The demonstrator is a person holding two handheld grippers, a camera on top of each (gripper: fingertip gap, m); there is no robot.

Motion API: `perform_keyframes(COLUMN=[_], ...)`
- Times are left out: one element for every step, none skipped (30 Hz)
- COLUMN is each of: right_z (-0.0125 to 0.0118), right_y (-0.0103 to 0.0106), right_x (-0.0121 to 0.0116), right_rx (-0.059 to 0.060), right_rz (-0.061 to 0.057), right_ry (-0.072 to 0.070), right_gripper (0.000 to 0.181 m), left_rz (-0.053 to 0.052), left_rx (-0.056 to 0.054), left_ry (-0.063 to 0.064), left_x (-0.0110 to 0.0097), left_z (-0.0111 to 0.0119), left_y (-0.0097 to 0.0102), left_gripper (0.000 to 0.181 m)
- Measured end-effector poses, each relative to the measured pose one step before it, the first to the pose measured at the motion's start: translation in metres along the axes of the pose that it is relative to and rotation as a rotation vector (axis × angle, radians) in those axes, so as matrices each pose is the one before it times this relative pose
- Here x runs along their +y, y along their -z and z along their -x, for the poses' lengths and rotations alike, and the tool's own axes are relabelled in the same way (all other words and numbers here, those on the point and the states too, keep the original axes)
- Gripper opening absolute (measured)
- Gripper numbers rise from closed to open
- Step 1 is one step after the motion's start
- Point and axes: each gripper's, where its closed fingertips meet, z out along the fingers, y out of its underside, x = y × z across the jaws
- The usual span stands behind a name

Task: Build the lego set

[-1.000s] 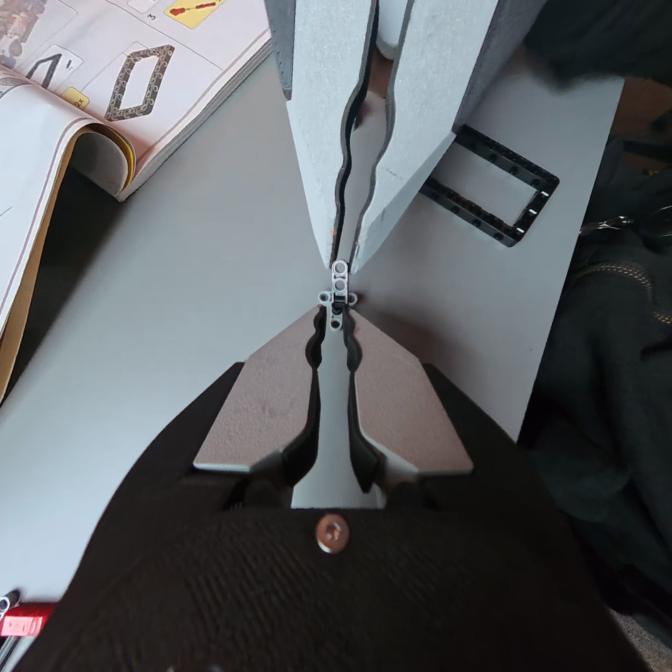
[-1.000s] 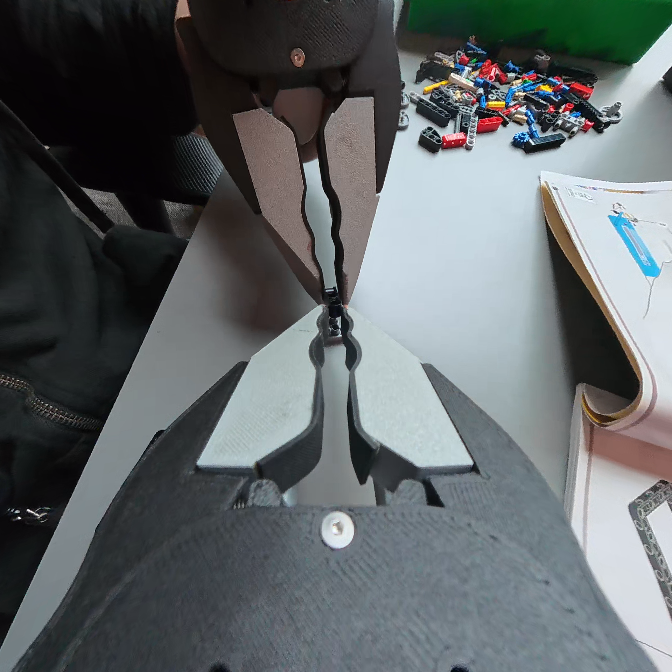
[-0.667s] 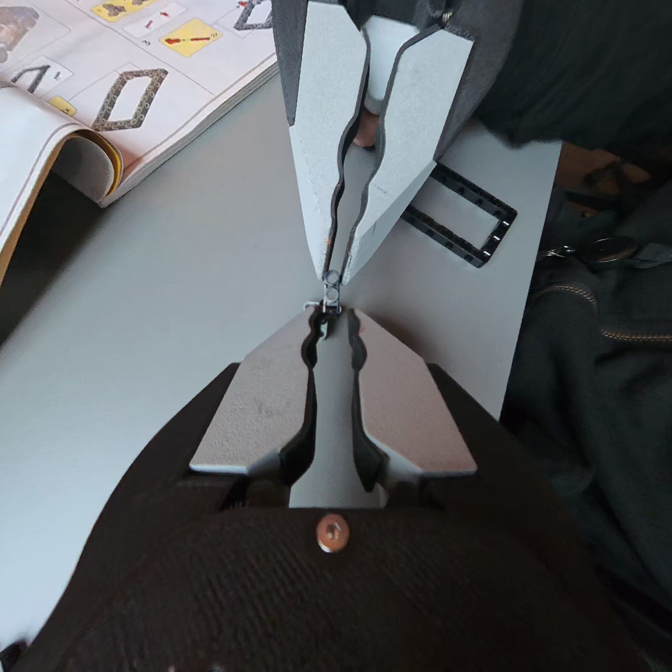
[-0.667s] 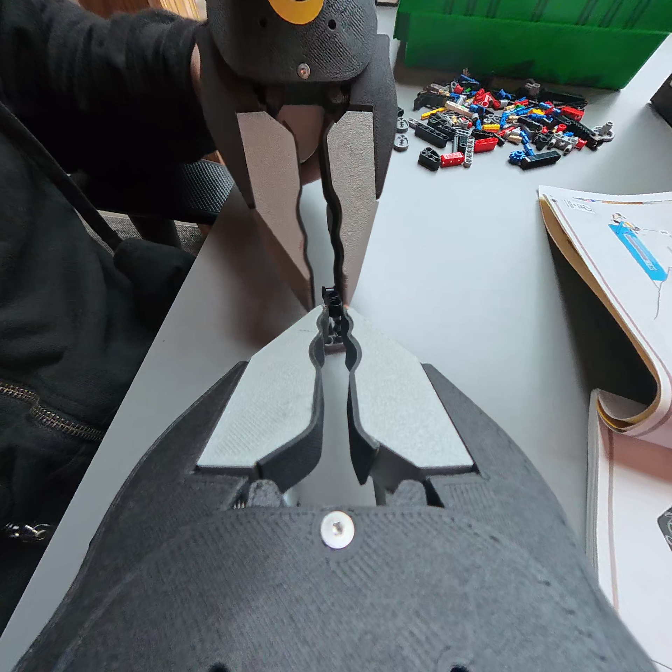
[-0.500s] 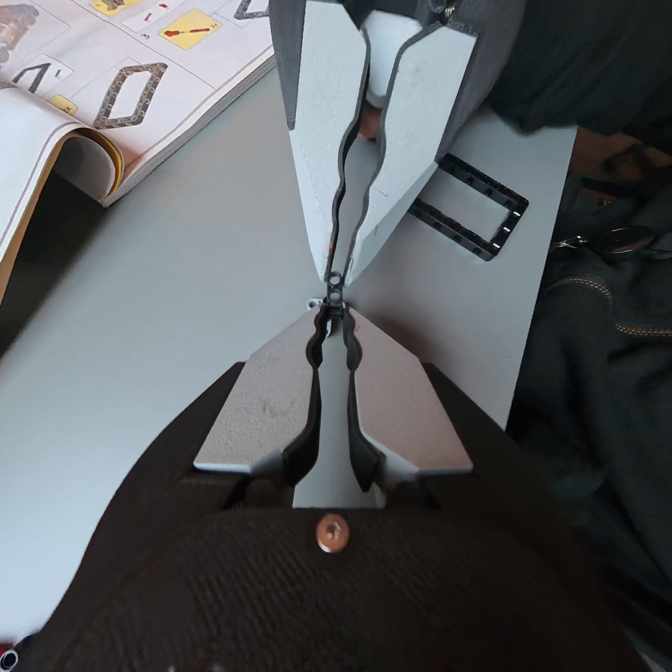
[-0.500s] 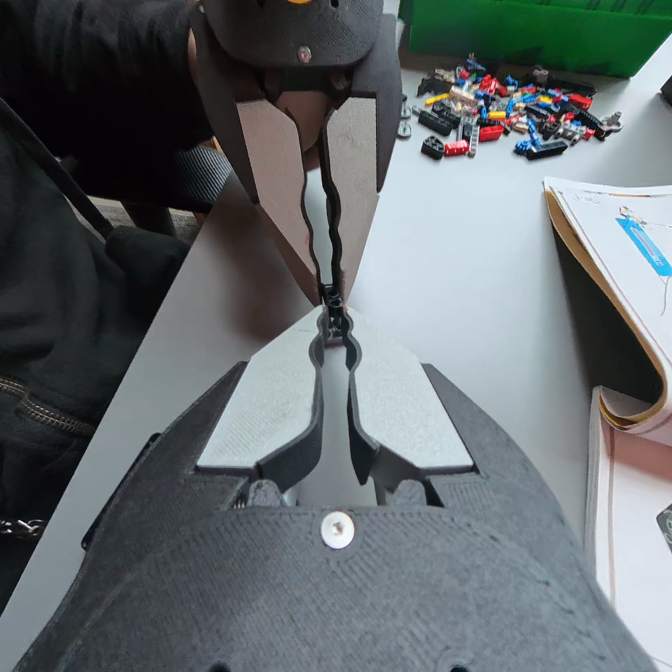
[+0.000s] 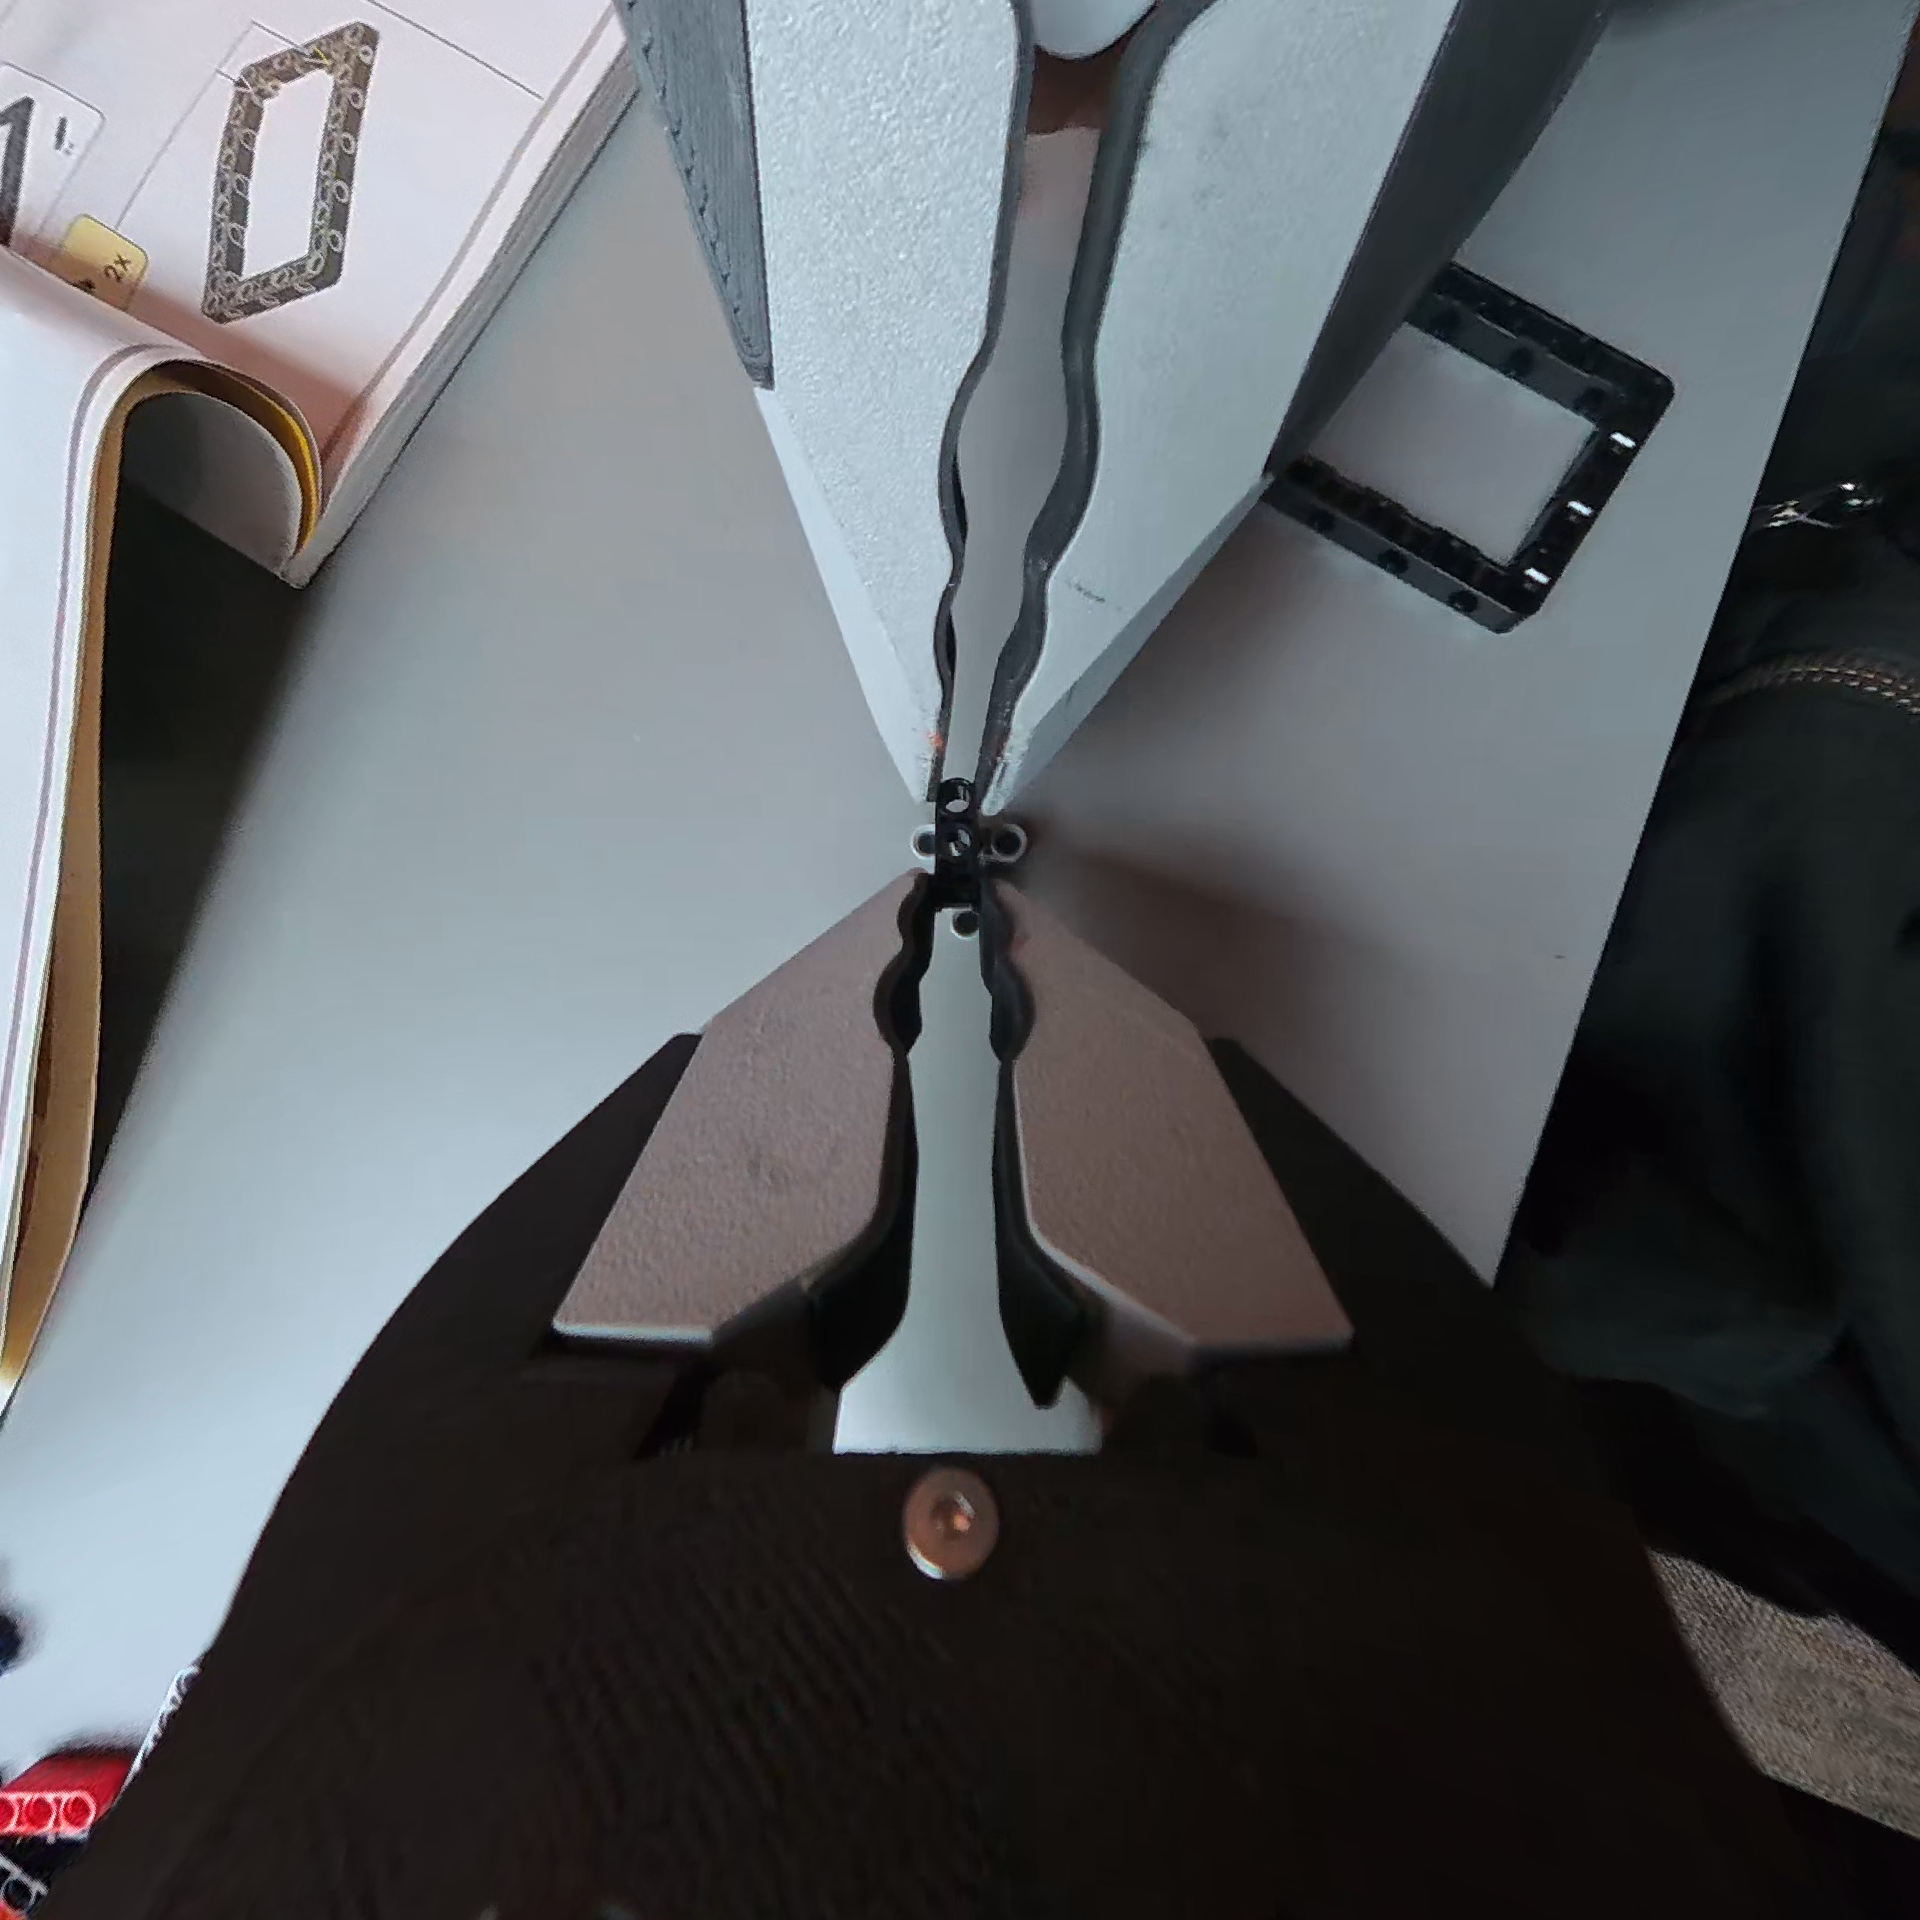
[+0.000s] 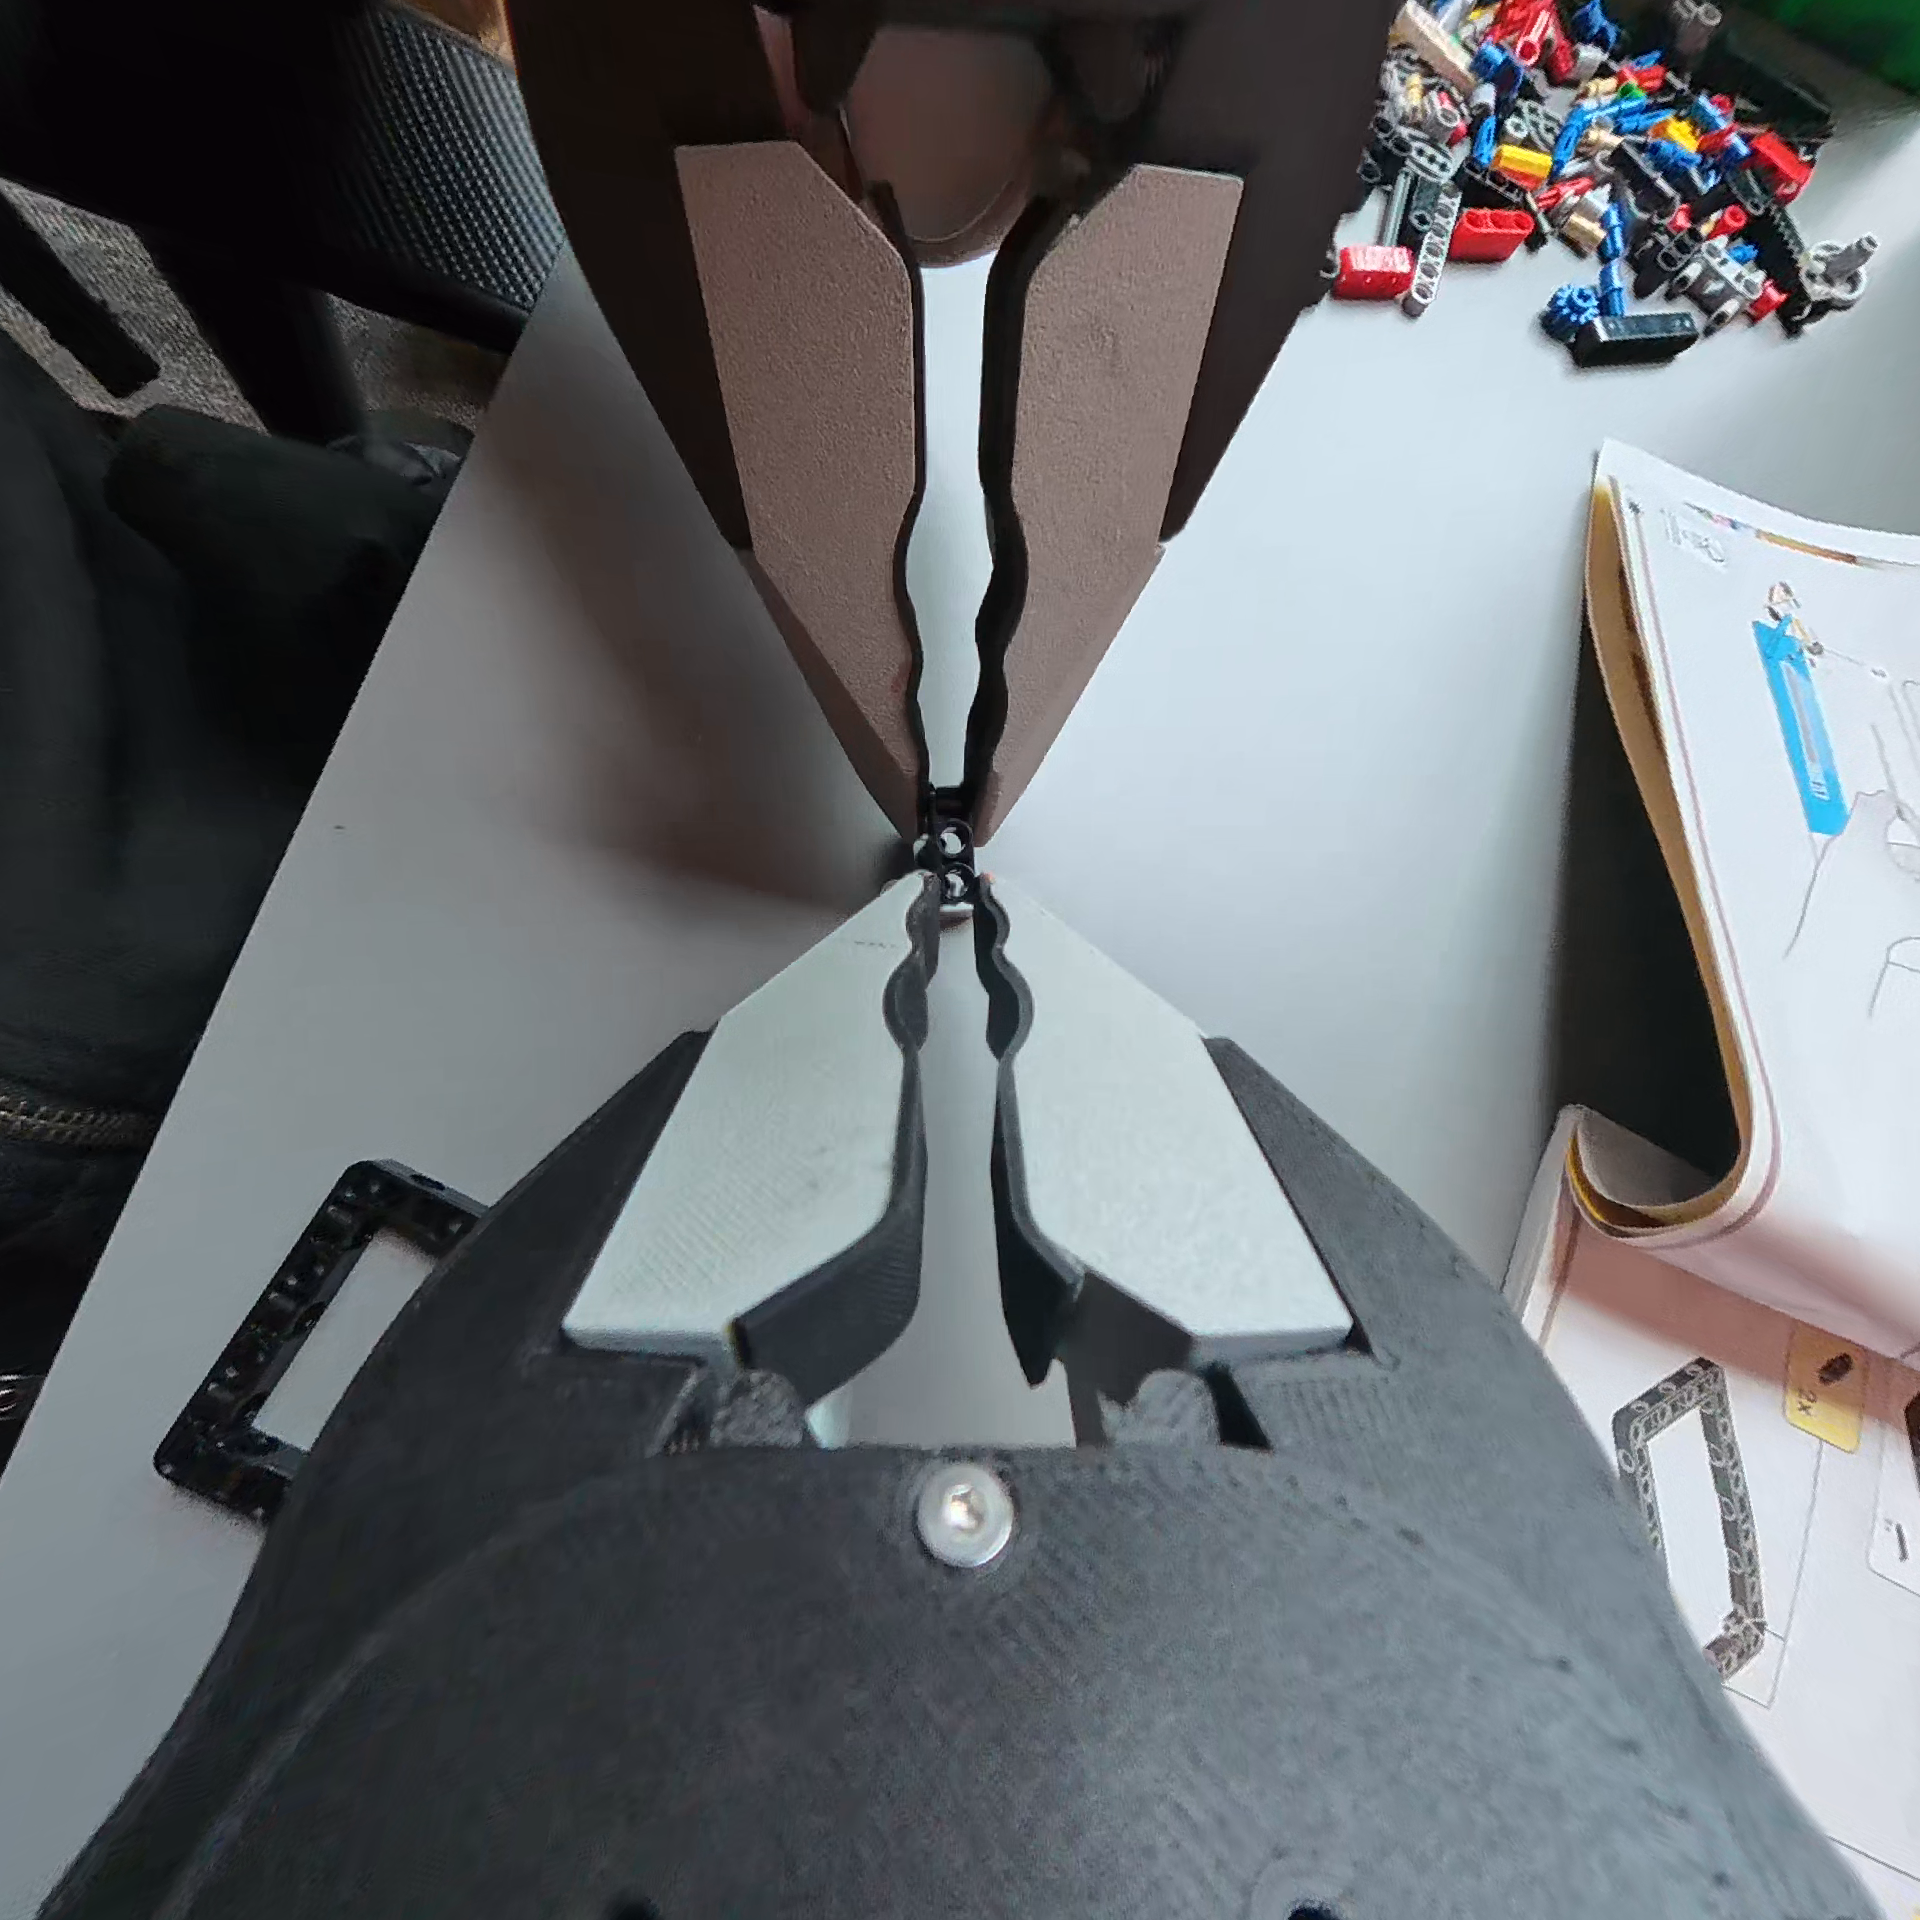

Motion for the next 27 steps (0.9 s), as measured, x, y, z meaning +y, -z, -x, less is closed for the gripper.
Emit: perform_keyframes(right_z=[0.00010, -0.00007, 0.00025, 0.00050, 0.00020, 0.00005, 0.00003, 0.00031, -0.00007, 0.00045, 0.00074, 0.00015, -0.00042, 0.00029, 0.00091, -0.00028, -0.00031, 0.00058, 0.00048, -0.00008, -0.00006, 0.00005, -0.00030, 0.00000, -0.00019, -0.00062, -0.00016], right_y=[-0.00011, -0.00020, -0.00018, -0.00025, -0.00055, -0.00070, -0.00093, -0.00080, -0.00052, -0.00013, 0.00003, 0.00018, 0.00014, 0.00007, -0.00029, -0.00063, -0.00092, -0.00056, -0.00041, -0.00021, -0.00001, 0.00008, 0.00001, -0.00027, -0.00030, -0.00041, -0.00020], right_x=[0.00097, 0.00096, 0.00041, 0.00013, 0.00005, 0.00016, 0.00019, 0.00043, 0.00017, -0.00007, -0.00064, -0.00033, 0.00021, -0.00020, -0.00016, 0.00027, 0.00056, -0.00047, -0.00039, -0.00015, 0.00000, 0.00024, 0.00019, -0.00019, -0.00027, -0.00001, 0.00007], right_rx=[-0.0067, -0.0059, -0.0055, -0.0054, -0.0024, -0.0006, -0.0005, -0.0008, 0.0022, 0.0009, -0.0011, 0.0020, 0.0046, -0.0004, -0.0038, 0.0037, 0.0058, 0.0001, 0.0014, 0.0045, 0.0037, 0.0054, 0.0073, 0.0032, -0.0002, -0.0022, -0.0085], right_rz=[0.0085, 0.0076, 0.0047, 0.0027, 0.0042, 0.0064, 0.0089, 0.0122, 0.0113, 0.0074, 0.0024, 0.0035, 0.0045, 0.0018, 0.0023, 0.0063, 0.0086, 0.0036, 0.0052, 0.0072, 0.0087, 0.0098, 0.0089, 0.0050, 0.0029, 0.0027, 0.0039], right_ry=[-0.0020, -0.0020, -0.0029, -0.0017, -0.0024, -0.0029, -0.0019, -0.0004, 0.0024, 0.0056, 0.0052, 0.0016, 0.0003, 0.0010, 0.0013, 0.0026, 0.0056, 0.0078, 0.0072, 0.0048, 0.0057, 0.0113, 0.0137, 0.0087, 0.0020, -0.0046, -0.0102], right_gripper=[0.003, 0.003, 0.003, 0.003, 0.003, 0.003, 0.003, 0.003, 0.003, 0.003, 0.003, 0.003, 0.003, 0.003, 0.003, 0.003, 0.003, 0.003, 0.003, 0.003, 0.003, 0.003, 0.003, 0.003, 0.003, 0.003, 0.003], left_rz=[-0.0063, -0.0062, -0.0028, -0.0006, -0.0021, -0.0030, -0.0029, -0.0023, -0.0031, -0.0059, -0.0098, -0.0116, -0.0084, -0.0072, -0.0071, -0.0084, -0.0063, -0.0029, 0.0012, 0.0019, -0.0031, -0.0042, -0.0044, 0.0006, 0.0001, 0.0006, 0.0003], left_rx=[-0.0017, -0.0013, 0.0007, 0.0024, -0.0026, -0.0027, -0.0014, 0.0001, -0.0035, -0.0011, 0.0077, 0.0070, -0.0005, 0.0003, -0.0002, -0.0023, -0.0037, 0.0022, 0.0002, -0.0075, -0.0019, -0.0002, -0.0032, -0.0021, -0.0014, -0.0001, 0.0077], left_ry=[0.0009, 0.0023, 0.0024, 0.0016, 0.0000, 0.0015, 0.0042, 0.0040, 0.0047, 0.0053, 0.0041, 0.0052, 0.0076, 0.0041, 0.0002, -0.0034, -0.0051, -0.0055, -0.0046, -0.0056, -0.0028, 0.0000, -0.0050, -0.0070, 0.0009, 0.0076, 0.0079], left_x=[-0.00023, -0.00023, 0.00029, 0.00058, 0.00055, 0.00070, 0.00073, 0.00092, 0.00084, 0.00026, -0.00023, -0.00028, -0.00005, -0.00012, -0.00032, -0.00095, -0.00072, -0.00043, 0.00018, 0.00047, -0.00011, -0.00039, -0.00007, 0.00082, 0.00044, 0.00023, 0.00009], left_z=[0.00002, 0.00000, -0.00018, -0.00058, 0.00000, 0.00003, 0.00017, -0.00001, 0.00063, 0.00030, -0.00112, -0.00111, 0.00021, 0.00004, -0.00012, -0.00015, -0.00002, -0.00090, -0.00080, 0.00059, 0.00003, -0.00003, 0.00019, 0.00005, 0.00047, 0.00087, 0.00003], left_y=[-0.00045, -0.00046, -0.00057, -0.00042, -0.00025, -0.00011, -0.00012, 0.00001, 0.00010, 0.00039, 0.00071, 0.00089, 0.00069, 0.00035, 0.00007, -0.00011, -0.00027, -0.00045, -0.00052, -0.00044, 0.00008, 0.00015, 0.00008, -0.00006, 0.00009, 0.00007, 0.00009], left_gripper=[0.006, 0.006, 0.006, 0.006, 0.006, 0.006, 0.006, 0.006, 0.007, 0.009, 0.010, 0.010, 0.010, 0.010, 0.009, 0.007, 0.006, 0.006, 0.006, 0.006, 0.006, 0.006, 0.006, 0.006, 0.006, 0.006, 0.006])
